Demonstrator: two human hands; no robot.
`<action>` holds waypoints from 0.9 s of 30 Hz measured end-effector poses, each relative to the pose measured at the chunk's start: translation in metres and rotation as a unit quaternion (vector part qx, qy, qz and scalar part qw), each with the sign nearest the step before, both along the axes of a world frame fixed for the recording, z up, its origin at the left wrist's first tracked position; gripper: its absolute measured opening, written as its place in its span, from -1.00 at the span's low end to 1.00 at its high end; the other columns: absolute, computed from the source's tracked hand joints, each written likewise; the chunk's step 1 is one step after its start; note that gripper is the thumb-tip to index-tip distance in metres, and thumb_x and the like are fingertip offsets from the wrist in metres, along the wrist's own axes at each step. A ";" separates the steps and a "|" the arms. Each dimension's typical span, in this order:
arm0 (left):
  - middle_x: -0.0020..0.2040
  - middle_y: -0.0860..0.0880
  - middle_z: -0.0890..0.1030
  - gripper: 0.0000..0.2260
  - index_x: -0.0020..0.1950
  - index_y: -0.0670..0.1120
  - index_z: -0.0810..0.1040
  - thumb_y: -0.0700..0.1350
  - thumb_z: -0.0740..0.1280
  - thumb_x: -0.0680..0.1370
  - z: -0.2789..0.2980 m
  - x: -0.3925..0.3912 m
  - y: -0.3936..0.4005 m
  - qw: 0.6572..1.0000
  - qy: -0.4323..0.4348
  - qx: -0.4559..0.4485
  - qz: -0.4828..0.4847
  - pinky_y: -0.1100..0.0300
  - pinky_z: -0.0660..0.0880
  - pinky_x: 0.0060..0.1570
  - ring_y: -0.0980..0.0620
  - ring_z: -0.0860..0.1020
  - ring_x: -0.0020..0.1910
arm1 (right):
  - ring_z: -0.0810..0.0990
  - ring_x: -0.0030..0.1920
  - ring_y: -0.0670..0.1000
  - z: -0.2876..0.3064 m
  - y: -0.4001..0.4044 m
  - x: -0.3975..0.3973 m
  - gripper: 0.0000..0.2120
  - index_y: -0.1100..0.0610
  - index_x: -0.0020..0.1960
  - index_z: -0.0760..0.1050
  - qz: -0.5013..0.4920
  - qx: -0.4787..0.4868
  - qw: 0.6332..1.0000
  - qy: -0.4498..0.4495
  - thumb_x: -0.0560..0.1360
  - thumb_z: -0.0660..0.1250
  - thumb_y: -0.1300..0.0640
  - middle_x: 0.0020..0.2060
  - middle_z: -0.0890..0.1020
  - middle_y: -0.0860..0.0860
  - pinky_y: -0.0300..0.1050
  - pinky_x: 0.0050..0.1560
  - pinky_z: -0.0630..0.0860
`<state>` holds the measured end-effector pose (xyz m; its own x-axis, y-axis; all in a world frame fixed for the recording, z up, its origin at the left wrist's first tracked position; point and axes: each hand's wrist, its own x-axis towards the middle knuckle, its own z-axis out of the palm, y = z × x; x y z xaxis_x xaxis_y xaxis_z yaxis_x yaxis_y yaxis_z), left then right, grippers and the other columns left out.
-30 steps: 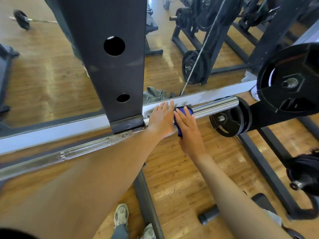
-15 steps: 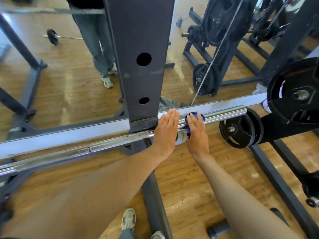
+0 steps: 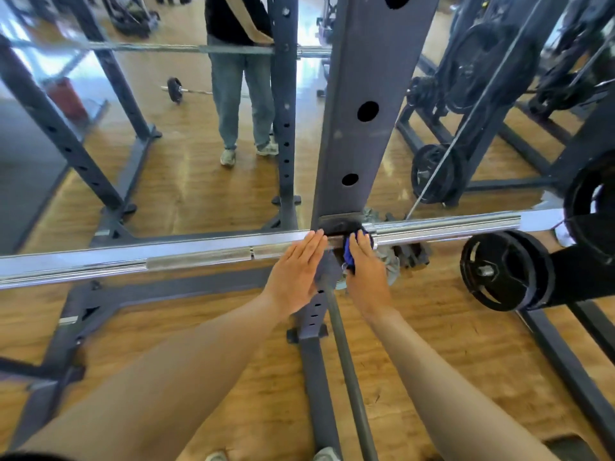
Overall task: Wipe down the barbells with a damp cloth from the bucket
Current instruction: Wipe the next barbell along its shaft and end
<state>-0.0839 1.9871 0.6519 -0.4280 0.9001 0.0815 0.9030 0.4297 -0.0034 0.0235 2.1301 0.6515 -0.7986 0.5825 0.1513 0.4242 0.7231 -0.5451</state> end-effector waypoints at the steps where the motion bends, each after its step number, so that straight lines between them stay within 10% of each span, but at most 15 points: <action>1: 0.68 -0.11 -0.16 -0.14 0.67 -0.16 -0.17 -0.03 0.33 0.58 0.001 -0.005 -0.011 1.000 -0.005 0.000 0.005 0.02 -0.08 0.62 -0.08 -0.16 0.66 | 0.11 0.61 0.08 0.002 -0.008 -0.003 -0.32 0.20 0.63 0.10 -0.004 0.007 1.000 -0.025 0.59 0.29 0.37 0.63 0.09 0.08 -0.08 0.52 0.20; 9: 0.68 -0.12 -0.14 -0.24 0.66 -0.19 -0.18 -0.12 0.23 0.63 0.005 -0.021 -0.095 0.998 -0.058 0.037 0.013 0.02 -0.11 0.62 -0.09 -0.16 0.66 | 0.27 0.53 0.23 0.020 -0.057 -0.043 -0.46 0.23 0.60 0.15 -0.138 0.026 0.981 -0.133 0.66 0.20 0.26 0.61 0.13 0.15 0.13 0.38 0.34; 16: 0.68 -0.10 -0.18 -0.15 0.66 -0.17 -0.23 -0.08 0.32 0.62 0.002 -0.033 -0.136 0.996 -0.066 0.028 0.051 0.04 -0.12 0.62 -0.07 -0.18 0.65 | 0.04 0.62 0.09 0.021 -0.103 -0.068 -0.35 0.18 0.64 0.04 0.067 0.135 0.970 -0.191 0.63 0.21 0.37 0.64 0.05 0.07 0.00 0.40 0.40; 21: 0.67 -0.10 -0.23 -0.17 0.65 -0.18 -0.25 -0.07 0.30 0.64 0.010 -0.059 -0.151 0.992 -0.075 0.034 0.098 0.04 -0.11 0.62 -0.07 -0.22 0.65 | 0.03 0.61 0.17 0.014 -0.070 -0.050 -0.42 0.31 0.61 0.06 -0.076 0.092 0.980 -0.158 0.63 0.15 0.41 0.62 0.08 0.19 0.05 0.54 0.11; 27: 0.67 -0.10 -0.25 -0.17 0.65 -0.17 -0.26 -0.09 0.29 0.63 0.007 -0.062 -0.148 0.990 -0.091 0.012 0.103 0.03 -0.10 0.62 -0.07 -0.23 0.65 | -0.09 0.64 0.05 0.002 -0.099 -0.065 -0.30 0.21 0.64 0.06 0.129 0.099 0.981 -0.103 0.58 0.23 0.45 0.64 0.06 0.03 -0.01 0.53 0.28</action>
<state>-0.1460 1.8395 0.6586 -0.6115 0.7912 0.0062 0.7811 0.6024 0.1643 -0.0411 2.0308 0.6535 -0.9413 0.3319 0.0614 0.2988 0.9040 -0.3058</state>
